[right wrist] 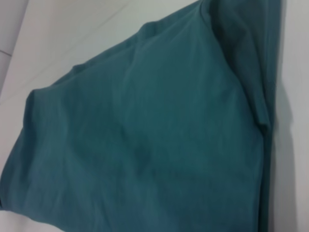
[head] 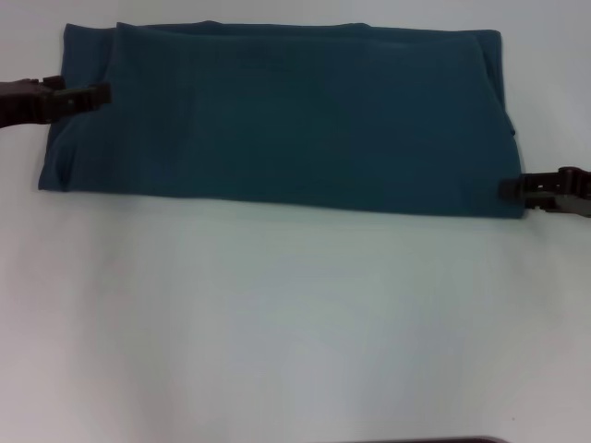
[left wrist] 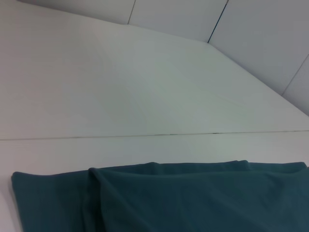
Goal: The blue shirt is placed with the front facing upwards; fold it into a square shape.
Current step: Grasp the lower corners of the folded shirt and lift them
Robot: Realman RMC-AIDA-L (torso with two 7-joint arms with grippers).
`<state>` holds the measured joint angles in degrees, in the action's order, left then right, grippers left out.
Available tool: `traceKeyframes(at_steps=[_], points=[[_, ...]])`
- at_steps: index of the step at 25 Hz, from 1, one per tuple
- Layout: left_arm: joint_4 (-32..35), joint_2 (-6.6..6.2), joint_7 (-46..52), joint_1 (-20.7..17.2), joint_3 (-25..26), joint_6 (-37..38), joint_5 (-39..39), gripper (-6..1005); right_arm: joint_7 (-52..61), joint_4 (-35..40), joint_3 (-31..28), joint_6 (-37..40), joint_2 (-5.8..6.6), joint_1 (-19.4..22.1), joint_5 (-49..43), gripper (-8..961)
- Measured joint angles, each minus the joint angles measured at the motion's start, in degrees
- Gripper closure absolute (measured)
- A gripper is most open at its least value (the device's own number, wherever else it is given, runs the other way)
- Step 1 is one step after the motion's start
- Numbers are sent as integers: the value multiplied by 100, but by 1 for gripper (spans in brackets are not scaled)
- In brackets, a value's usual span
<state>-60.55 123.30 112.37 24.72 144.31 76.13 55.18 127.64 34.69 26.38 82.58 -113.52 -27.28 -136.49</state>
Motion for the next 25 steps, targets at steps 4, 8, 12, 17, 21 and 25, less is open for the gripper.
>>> traceKeyframes(at_steps=[4,8,12,17,21,25], points=[[0,0,-4,0,5,-4,0,187,6,-57,42,-68,-8,-45,-1,404],[0,0,-5,-1,5,-10,0,187,6,-59,43,-79,-11,-53,1,404],[0,0,-5,2,2,-12,0,187,6,-61,43,-87,-13,-68,5,404],[63,-17,-6,53,4,-27,-32,186,-17,-111,43,-69,-35,-114,25,516],[107,-37,-6,74,2,-30,-34,186,-31,-155,43,-60,-39,-163,33,649],[131,-57,-6,77,2,-29,-28,186,-35,-170,39,-53,-32,-169,29,803]])
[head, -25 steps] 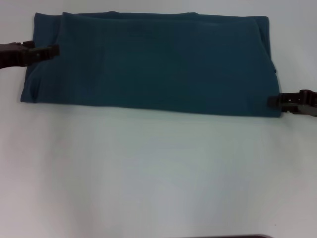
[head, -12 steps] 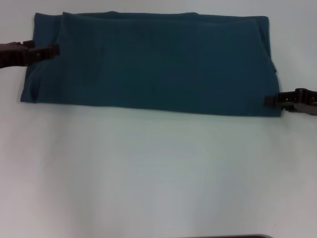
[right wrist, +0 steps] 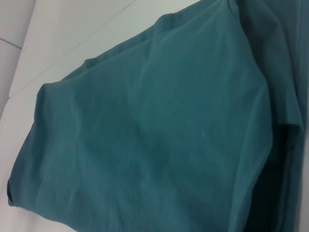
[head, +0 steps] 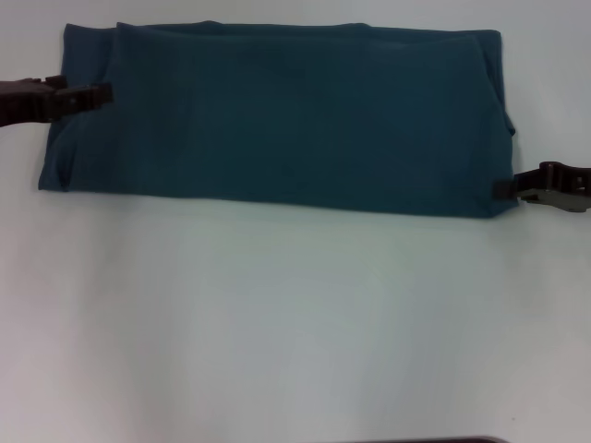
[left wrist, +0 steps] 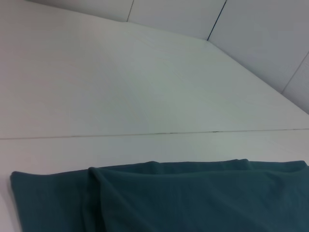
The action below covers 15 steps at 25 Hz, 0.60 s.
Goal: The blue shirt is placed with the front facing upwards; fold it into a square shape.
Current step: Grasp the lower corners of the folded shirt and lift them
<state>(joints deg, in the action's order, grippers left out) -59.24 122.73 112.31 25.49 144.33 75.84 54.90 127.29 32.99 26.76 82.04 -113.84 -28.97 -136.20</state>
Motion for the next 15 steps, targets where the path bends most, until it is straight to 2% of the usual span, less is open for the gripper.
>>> traceKeyframes(at_steps=[3,9,15], points=[[0,-7,0,0,1,0,-1,186,-1,-2,-28,1,13,17,6,934],[25,-11,2,0,-1,-19,-17,185,-7,-3,-44,3,35,39,9,938],[311,-213,178,-25,12,-57,-144,185,-12,-3,-49,9,47,41,18,938]])
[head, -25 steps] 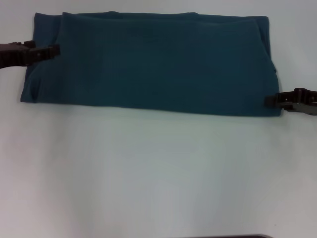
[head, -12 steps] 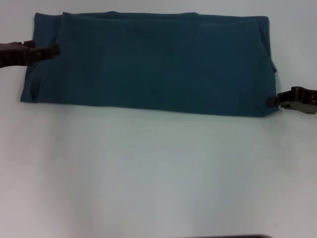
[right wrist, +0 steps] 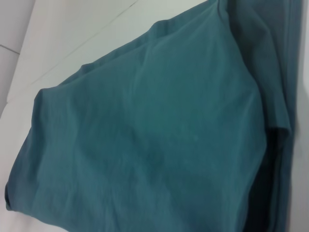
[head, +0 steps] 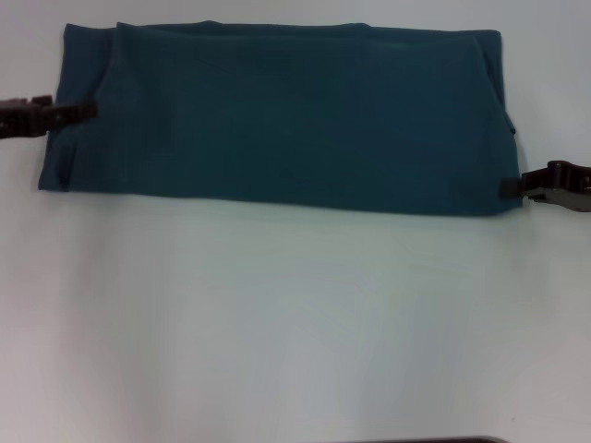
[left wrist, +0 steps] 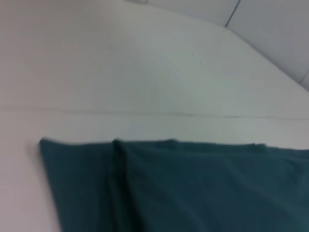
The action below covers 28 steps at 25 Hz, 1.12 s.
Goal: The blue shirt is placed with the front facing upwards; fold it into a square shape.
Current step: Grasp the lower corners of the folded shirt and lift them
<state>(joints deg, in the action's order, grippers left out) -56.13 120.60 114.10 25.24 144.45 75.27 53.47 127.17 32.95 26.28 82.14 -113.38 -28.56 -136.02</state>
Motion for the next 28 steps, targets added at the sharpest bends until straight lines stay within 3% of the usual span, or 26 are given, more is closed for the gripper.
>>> traceKeyframes(at_steps=[3,7,21,28], points=[[257,-179,113,-18,-14,40,-31,185,1,4,2,3,1,-5,11,938],[648,-322,122,-15,-22,-23,-61,185,25,20,12,10,1,-20,14,938],[1012,-345,129,87,-11,-590,-461,186,49,13,3,13,1,-37,14,939],[1078,-379,130,110,-17,-459,-593,186,59,11,1,12,1,-40,14,939]])
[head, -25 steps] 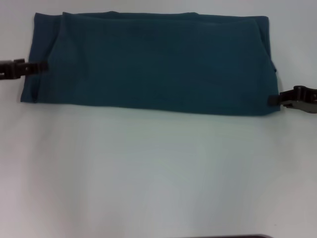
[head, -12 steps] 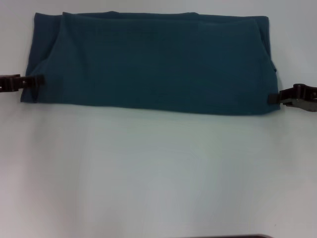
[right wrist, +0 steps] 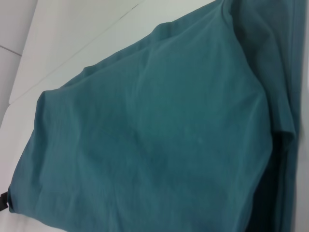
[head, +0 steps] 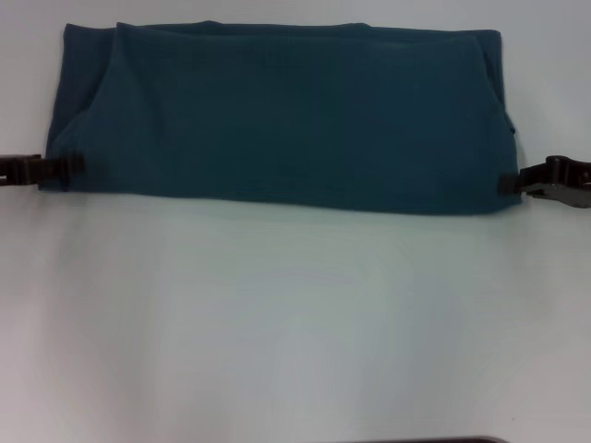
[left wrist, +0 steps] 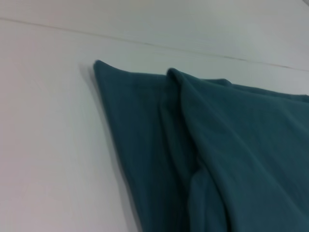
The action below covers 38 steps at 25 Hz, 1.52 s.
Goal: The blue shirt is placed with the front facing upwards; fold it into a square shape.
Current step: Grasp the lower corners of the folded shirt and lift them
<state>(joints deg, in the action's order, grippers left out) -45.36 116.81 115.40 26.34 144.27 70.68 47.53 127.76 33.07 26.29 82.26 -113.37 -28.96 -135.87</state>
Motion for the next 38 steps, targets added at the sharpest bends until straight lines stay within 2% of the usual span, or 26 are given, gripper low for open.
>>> traceKeyframes(at_steps=[13,28,38], points=[[-36,-65,-72,141,-47,586,-43,186,10,22,-1,-4,9,-25,9,939],[-45,-81,-38,258,-295,361,-180,185,12,-8,-1,-31,9,-19,8,937],[-63,-97,-22,301,-290,587,-479,185,18,-11,-1,-30,8,-17,8,933]])
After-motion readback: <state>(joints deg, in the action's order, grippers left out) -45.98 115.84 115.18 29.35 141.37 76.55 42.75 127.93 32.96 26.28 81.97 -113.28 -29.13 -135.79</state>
